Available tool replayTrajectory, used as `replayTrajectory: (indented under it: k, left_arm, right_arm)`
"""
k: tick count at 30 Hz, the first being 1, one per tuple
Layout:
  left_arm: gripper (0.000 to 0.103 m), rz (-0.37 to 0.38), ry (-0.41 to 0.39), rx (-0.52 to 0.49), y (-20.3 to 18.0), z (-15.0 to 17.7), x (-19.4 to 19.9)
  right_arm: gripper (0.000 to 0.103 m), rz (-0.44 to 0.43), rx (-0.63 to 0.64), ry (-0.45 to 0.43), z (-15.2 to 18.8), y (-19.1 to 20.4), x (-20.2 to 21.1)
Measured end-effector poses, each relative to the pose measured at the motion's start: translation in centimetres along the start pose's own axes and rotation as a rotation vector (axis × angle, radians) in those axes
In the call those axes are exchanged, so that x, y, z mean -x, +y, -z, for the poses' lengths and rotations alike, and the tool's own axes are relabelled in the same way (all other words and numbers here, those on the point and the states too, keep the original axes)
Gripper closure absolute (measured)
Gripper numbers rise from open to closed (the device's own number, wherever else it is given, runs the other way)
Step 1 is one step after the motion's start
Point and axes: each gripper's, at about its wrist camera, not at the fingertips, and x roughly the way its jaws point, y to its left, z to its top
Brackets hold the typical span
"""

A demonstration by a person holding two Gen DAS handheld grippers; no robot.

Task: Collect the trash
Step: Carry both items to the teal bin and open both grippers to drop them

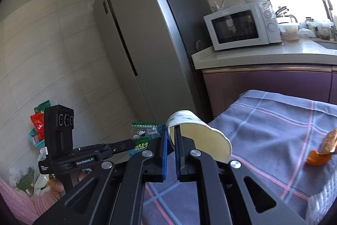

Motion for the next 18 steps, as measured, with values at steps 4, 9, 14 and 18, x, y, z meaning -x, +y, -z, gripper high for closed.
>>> replayTrajectory:
  k: [4,9,14,18]
  left_arm:
    - [0.102,-0.082,0.002,0.057,3.7,-0.4,-0.4]
    - [0.102,-0.153,0.023,0.097,7.2,-0.1,-1.6]
    - [0.102,-0.209,0.056,0.127,9.8,0.4,-3.0]
    - [0.102,-0.239,0.079,0.146,11.3,0.6,-4.1]
  right_arm:
    - [0.098,-0.048,0.025,0.057,-0.6,1.4,-4.1]
    - [0.098,-0.083,0.036,0.119,-1.1,2.6,-8.7]
    - [0.098,-0.085,0.045,0.186,-1.0,3.5,-12.7]
    - [0.098,-0.078,0.057,0.246,-0.7,4.1,-15.6]
